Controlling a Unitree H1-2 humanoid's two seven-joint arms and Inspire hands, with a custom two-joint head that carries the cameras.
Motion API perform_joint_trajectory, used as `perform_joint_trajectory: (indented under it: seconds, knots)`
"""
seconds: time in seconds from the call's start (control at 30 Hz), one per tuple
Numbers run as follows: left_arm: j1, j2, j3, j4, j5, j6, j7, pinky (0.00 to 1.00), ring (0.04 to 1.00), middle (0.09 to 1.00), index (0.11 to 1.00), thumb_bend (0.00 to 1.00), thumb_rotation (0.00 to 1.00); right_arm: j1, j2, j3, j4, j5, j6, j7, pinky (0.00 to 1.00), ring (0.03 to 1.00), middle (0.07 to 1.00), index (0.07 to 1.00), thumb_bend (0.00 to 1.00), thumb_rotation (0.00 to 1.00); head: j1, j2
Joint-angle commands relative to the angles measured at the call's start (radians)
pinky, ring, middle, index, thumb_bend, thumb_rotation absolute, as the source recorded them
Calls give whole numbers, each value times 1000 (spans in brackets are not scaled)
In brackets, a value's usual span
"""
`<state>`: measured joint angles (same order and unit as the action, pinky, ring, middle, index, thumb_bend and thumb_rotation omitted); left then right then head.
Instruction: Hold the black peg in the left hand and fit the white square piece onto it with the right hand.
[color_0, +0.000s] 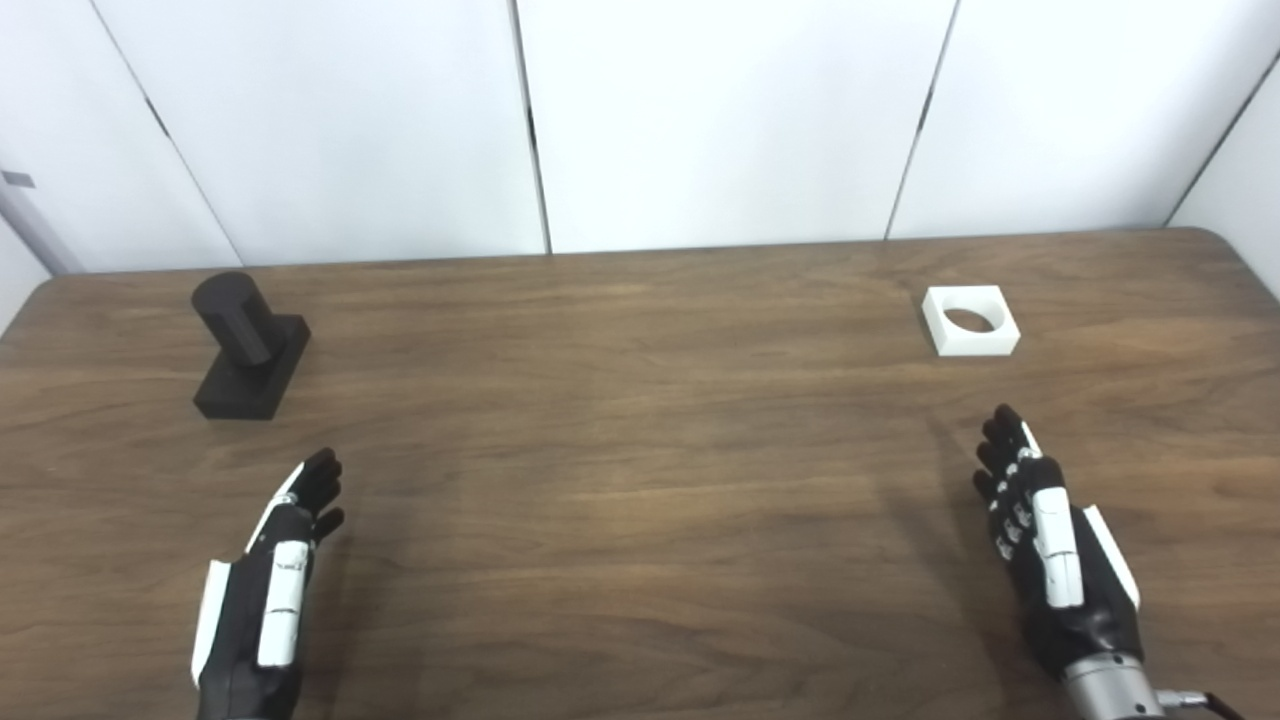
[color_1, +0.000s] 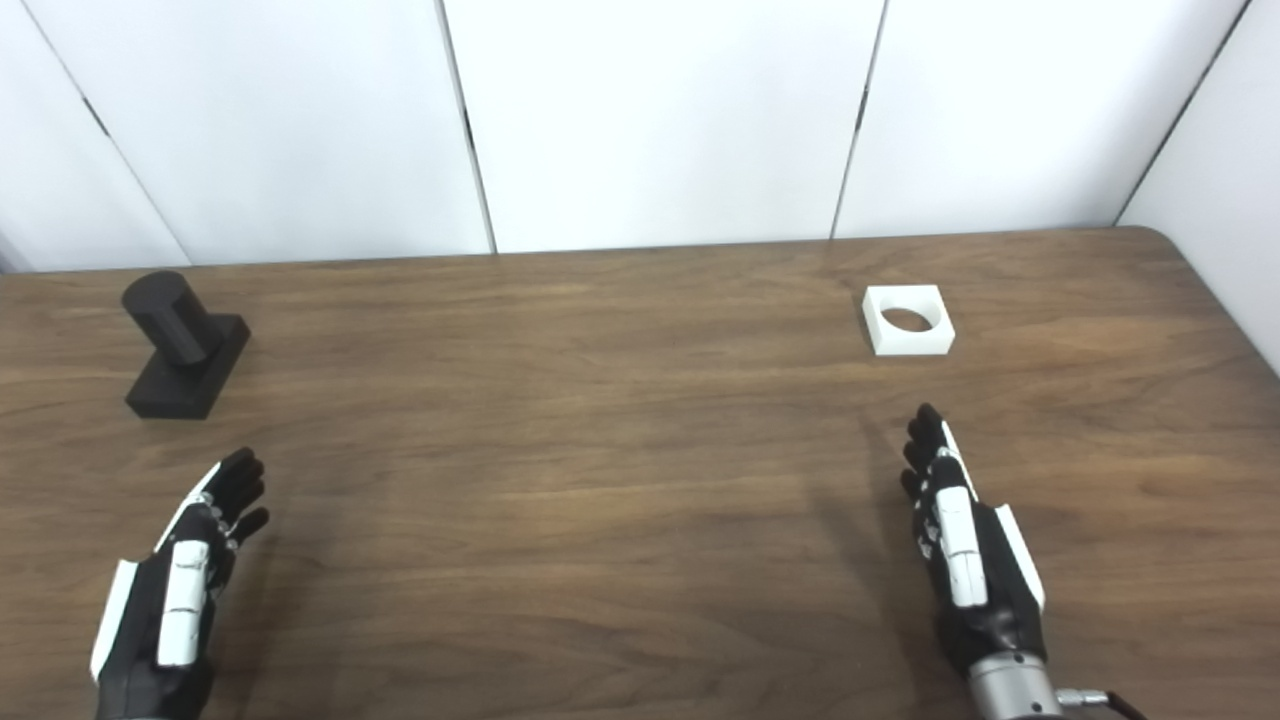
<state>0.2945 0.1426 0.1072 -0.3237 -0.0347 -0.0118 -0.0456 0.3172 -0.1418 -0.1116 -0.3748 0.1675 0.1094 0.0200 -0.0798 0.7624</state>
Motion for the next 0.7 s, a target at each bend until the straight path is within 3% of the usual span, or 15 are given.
perform_joint_trajectory:
  seconds: [0.0,0.3,0.67]
  knots:
    - [-13,0,-2,-31,15,-26,4,898,929,919,906,677,960,-13,-5,-8,-18,11,-23,14,1000,1000,1000,1000,594,1000,0,1]
    - [-13,-6,-9,-28,34,-34,8,873,911,905,896,619,960,-11,-6,-17,-18,26,-21,18,1000,1000,1000,1000,575,1000,14,-5]
    - [-7,-7,-18,-23,41,-37,6,896,929,923,910,647,963,-7,-14,-23,-12,22,-26,27,1000,1000,1000,1000,586,1000,59,-25]
